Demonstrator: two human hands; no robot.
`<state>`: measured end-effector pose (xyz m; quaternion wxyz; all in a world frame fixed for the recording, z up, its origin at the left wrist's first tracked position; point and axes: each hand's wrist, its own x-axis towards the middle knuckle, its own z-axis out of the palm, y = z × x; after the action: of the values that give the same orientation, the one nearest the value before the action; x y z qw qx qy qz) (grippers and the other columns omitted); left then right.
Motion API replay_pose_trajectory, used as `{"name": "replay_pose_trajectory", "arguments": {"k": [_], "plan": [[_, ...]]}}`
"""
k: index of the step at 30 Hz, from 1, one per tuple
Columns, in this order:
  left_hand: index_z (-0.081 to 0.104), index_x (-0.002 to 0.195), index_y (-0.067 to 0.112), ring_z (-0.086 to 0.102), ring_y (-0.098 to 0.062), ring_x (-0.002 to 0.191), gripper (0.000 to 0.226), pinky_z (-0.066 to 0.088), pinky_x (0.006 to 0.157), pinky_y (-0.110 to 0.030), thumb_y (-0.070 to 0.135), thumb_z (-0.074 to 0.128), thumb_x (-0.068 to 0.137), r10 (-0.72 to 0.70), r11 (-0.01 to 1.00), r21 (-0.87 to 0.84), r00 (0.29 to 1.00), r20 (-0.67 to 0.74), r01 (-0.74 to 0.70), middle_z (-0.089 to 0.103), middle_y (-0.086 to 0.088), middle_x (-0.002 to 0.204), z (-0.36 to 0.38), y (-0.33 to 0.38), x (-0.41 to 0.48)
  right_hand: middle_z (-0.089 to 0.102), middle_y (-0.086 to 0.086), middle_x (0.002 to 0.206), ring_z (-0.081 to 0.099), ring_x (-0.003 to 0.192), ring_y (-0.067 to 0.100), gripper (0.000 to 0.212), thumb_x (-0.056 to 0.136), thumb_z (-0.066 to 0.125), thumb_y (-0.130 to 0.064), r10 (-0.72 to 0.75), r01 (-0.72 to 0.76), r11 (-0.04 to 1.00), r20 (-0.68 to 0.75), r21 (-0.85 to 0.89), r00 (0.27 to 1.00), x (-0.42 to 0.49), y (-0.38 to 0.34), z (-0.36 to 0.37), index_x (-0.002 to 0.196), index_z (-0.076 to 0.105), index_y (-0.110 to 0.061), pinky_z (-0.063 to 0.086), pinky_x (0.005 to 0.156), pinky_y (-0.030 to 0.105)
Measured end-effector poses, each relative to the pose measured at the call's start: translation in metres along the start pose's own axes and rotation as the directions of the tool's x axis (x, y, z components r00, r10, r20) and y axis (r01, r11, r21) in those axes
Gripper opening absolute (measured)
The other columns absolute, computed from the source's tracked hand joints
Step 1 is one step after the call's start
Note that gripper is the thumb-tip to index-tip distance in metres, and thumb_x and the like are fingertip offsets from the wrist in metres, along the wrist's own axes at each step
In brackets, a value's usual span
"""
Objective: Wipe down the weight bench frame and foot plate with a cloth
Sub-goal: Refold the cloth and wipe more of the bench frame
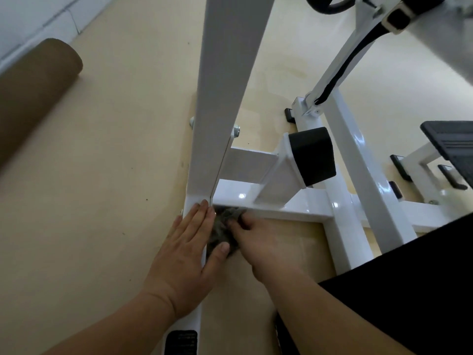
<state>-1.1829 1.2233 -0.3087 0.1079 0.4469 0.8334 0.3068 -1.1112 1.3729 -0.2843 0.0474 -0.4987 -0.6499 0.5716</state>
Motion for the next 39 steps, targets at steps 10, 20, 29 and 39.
{"name": "replay_pose_trajectory", "arguments": {"k": [10,20,29,39], "plan": [[0.042,0.155,0.009,0.024,-0.03,0.155,0.099,0.014,0.121,-0.05,0.075,0.043,0.082,0.024,0.923,0.381,0.995,0.093,-0.057,0.033,-0.017,0.164,0.002,0.012,0.003,0.079,0.001,0.093,0.074,0.092,0.022,0.018,0.1,0.063,-0.018,0.031,-0.017,0.994,-0.126,0.106,0.992,-0.045,0.014,-0.07,0.096,0.079,-0.022,0.061,0.077,0.04],[0.039,0.155,0.04,0.054,-0.01,0.126,0.06,0.042,0.102,-0.021,0.025,0.058,0.1,0.003,0.909,-0.406,0.973,0.232,0.094,0.055,0.01,0.144,0.035,0.09,0.023,0.076,0.004,0.098,0.07,0.099,0.021,0.022,0.104,0.052,-0.019,-0.018,0.016,1.0,-0.175,-0.013,0.984,-0.072,0.0,-0.106,0.101,0.074,-0.018,0.056,0.086,0.032],[0.053,0.145,0.032,0.061,-0.017,0.123,0.063,0.048,0.107,-0.034,0.031,0.054,0.082,-0.093,0.86,-0.449,0.94,0.327,0.241,0.067,0.006,0.133,0.064,0.117,0.019,0.071,-0.009,0.103,0.056,0.116,0.007,0.094,0.093,-0.018,-0.068,-0.241,-0.062,0.221,-0.116,-0.973,0.964,-0.112,0.063,-0.17,0.112,0.067,-0.034,0.01,0.126,0.037],[0.055,0.135,0.035,0.066,-0.024,0.105,0.049,0.053,0.089,-0.033,0.021,0.064,0.088,-0.111,0.864,-0.421,0.921,0.373,0.275,0.072,0.003,0.114,0.086,0.135,0.027,0.059,-0.003,0.135,0.05,0.128,0.01,0.055,0.105,0.027,-0.047,-0.588,0.145,0.694,-0.438,-0.705,0.68,-0.095,0.056,-0.179,0.141,0.058,-0.018,0.039,0.108,0.027]]}}
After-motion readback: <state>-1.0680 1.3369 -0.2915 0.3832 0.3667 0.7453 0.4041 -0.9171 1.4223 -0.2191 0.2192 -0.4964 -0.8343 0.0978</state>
